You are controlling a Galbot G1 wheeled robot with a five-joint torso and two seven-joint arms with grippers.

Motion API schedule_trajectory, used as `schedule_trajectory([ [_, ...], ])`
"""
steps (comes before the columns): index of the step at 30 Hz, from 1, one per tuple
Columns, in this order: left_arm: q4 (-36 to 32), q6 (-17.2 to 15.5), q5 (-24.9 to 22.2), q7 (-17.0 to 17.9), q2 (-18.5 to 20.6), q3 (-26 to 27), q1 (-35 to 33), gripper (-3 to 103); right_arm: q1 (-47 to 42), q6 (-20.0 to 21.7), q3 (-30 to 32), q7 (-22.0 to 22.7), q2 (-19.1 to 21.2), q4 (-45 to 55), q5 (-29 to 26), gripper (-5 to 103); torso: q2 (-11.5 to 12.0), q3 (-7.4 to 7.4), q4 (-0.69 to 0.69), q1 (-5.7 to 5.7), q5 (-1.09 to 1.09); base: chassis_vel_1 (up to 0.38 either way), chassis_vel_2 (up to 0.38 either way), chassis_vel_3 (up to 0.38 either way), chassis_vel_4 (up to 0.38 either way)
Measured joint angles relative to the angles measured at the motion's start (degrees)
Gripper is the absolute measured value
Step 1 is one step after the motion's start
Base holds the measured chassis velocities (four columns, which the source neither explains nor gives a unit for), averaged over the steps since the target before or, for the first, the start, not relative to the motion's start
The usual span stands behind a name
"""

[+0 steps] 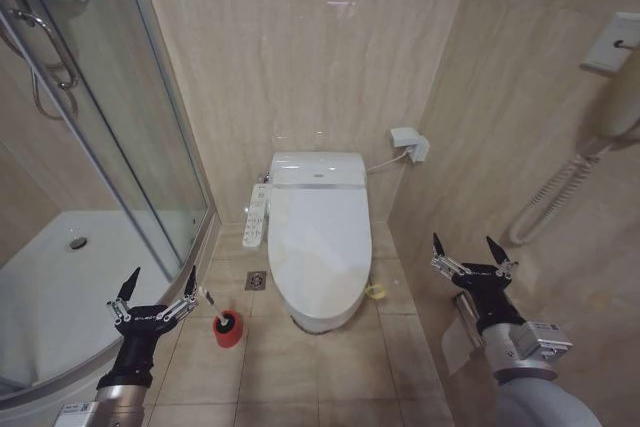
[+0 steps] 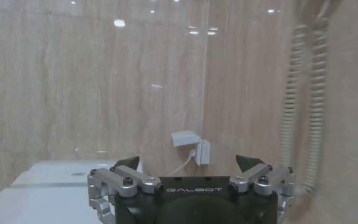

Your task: Open the toilet lid, clean the toilet bowl with a toilet brush, close the toilet lid, and flush.

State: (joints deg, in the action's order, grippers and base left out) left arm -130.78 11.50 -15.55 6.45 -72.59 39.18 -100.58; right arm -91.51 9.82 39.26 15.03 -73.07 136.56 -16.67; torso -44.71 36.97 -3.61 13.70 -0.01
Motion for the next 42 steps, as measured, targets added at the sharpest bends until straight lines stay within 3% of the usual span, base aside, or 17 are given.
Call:
schedule_trajectory([
  [9,0.0,0.0,0.0,0.0,0.0,0.0,0.0,100,0.0,0.0,0.0,0.0,0.0,0.0,0.0,100,0.0,-0.02,0.03,-0.04,0.01,0.207,-0.197,-0.17,0.191],
  [11,0.0,0.0,0.0,0.0,0.0,0.0,0.0,100,-0.1,0.0,0.0,0.0,0.0,0.0,0.0,100,0.0,-0.02,-0.02,-0.05,0.01,0.057,-0.089,-0.089,0.013],
  [29,0.0,0.0,0.0,0.0,0.0,0.0,0.0,100,0.0,0.0,0.0,0.0,0.0,0.0,0.0,100,0.0,0.0,-0.01,0.0,0.01,0.035,-0.044,-0.046,0.038],
  [33,0.0,0.0,0.0,0.0,0.0,0.0,0.0,100,0.0,0.0,0.0,0.0,0.0,0.0,0.0,100,0.0,-0.02,0.05,-0.04,0.01,0.192,-0.182,-0.177,0.207],
  [38,0.0,0.0,0.0,0.0,0.0,0.0,0.0,100,-0.1,0.0,0.0,0.0,0.0,0.0,0.0,100,0.0,-0.02,-0.03,-0.05,0.02,0.086,-0.089,-0.124,0.081],
  [42,0.0,0.0,0.0,0.0,0.0,0.0,0.0,100,0.0,0.0,0.0,0.0,0.0,0.0,0.0,100,0.0,0.01,0.01,0.02,0.01,-0.012,0.014,0.021,-0.005],
])
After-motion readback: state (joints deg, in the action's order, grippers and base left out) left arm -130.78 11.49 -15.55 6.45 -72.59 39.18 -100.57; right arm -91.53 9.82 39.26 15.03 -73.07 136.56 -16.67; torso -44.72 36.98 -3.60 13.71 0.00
